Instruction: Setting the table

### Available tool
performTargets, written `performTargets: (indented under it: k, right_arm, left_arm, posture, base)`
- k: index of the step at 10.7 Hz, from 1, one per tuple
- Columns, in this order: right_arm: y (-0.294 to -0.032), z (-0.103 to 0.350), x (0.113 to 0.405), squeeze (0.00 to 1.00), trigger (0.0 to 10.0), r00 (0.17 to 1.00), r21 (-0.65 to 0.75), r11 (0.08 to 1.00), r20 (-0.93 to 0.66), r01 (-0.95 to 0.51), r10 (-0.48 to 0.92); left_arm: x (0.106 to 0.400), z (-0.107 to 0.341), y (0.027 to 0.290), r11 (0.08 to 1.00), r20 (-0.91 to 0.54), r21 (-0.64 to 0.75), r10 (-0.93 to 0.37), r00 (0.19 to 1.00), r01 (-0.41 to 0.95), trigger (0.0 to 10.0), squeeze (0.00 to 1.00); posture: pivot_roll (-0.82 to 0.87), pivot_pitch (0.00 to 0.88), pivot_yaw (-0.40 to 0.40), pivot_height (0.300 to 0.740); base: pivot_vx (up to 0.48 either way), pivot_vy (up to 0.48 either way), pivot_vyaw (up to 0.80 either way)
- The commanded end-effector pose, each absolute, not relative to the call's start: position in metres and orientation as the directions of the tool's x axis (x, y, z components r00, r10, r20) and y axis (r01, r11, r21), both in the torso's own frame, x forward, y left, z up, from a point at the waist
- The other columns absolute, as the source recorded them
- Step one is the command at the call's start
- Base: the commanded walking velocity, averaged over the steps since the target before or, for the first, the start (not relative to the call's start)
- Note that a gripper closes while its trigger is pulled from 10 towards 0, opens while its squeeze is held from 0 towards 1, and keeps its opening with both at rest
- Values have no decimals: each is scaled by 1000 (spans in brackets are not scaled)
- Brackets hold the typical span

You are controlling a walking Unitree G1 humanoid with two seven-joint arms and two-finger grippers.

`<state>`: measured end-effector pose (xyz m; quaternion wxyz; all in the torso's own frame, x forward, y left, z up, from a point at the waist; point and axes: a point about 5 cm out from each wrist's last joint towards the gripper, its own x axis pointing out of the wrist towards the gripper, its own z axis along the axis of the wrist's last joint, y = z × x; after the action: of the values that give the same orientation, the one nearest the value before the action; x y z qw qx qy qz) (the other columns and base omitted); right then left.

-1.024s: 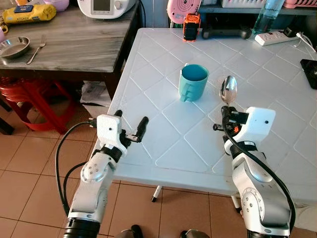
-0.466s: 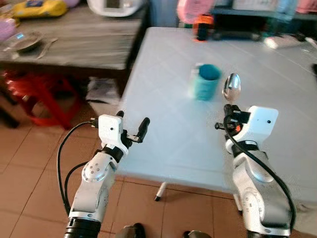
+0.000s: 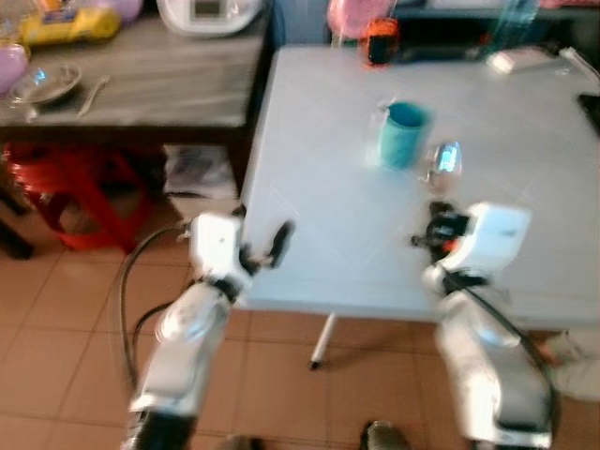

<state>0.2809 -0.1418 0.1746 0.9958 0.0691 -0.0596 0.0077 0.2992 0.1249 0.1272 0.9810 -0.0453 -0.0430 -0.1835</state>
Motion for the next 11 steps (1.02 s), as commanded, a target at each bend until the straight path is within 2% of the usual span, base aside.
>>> performTargets:
  k: [1,11]
  right_arm:
    - [-146,178,281,0,10000,991,129,992,137,-7,-11]
    - [-148,176,283,0,10000,989,59,998,147,-7,-1]
  left_arm:
    - [297,128,122,923,108,-71,-371,922,379,10000,0]
    - [294,127,115,919,114,-58,-382,917,390,10000,0]
  posture:
    - [-176,173,63,740]
    - [-178,172,53,740]
  base:
    - [0,454,0]
    - [0,470,0]
